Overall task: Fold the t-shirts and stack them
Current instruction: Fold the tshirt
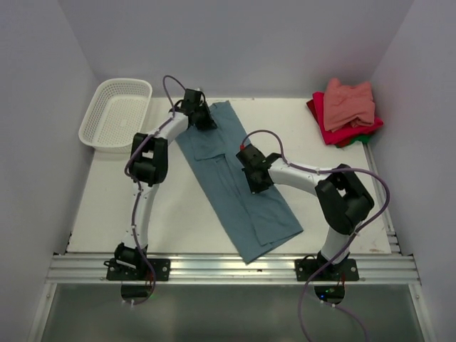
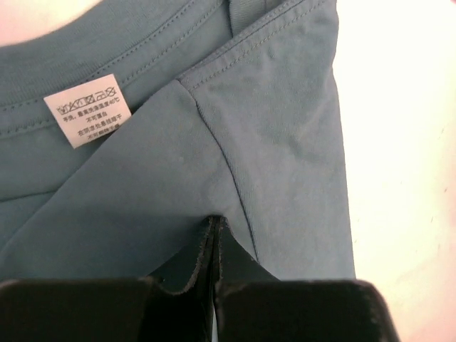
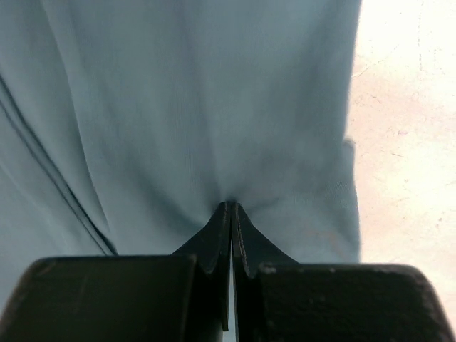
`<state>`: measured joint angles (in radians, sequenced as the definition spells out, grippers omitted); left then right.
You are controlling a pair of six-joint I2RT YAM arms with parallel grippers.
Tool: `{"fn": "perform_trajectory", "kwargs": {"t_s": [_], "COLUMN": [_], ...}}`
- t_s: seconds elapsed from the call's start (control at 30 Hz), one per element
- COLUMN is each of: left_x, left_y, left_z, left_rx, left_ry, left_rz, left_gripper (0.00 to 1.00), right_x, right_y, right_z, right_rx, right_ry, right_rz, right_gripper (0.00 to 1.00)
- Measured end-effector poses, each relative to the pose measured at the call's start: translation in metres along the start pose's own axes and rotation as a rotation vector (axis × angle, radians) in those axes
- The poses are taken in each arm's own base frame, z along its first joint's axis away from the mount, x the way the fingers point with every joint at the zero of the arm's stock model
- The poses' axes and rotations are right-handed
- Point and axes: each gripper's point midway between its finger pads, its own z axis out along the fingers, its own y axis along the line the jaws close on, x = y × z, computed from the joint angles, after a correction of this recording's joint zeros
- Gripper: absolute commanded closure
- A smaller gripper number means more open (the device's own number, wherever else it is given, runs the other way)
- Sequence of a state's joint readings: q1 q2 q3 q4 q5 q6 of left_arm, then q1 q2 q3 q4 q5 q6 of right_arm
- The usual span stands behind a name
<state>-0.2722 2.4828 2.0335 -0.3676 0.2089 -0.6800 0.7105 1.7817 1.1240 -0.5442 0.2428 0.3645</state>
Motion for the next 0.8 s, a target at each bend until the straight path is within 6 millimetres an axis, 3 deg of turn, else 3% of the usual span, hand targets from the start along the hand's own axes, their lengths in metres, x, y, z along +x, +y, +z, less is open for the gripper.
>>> {"fn": "perform_trajectory", "kwargs": {"t_s": [0.13,0.47,0.63,0.8], "left_x": [-0.020,-0.018,-0.013,-0.011], "left_y": [-0.016,-0.036,-0.037,-0.038], "left_z": [0.022,0.030,0.032,0.030], "left_rx": [0.082,0.259,0.300,0.318], "left_ry": [-0.029,-0.020,-0.025,-0.026], "left_rz": [0.029,0.099,0.121,0.136], "left_gripper": [1.00,1.00,1.00,1.00], "right_x": [-0.008,-0.007,0.019,0.028], "right_y": [0.002,0.012,0.009,0.011], "right_z": [-0.006,-0.011,-0.001,-0.004], "right_rx": [-0.001,-0.050,-0.054,-0.088], "right_ry": [0.006,0.030,0.076,0.039], "right_rz": [-0.003,0.015,0.029,0.062], "right_gripper": [1.00,1.00,1.00,1.00]}}
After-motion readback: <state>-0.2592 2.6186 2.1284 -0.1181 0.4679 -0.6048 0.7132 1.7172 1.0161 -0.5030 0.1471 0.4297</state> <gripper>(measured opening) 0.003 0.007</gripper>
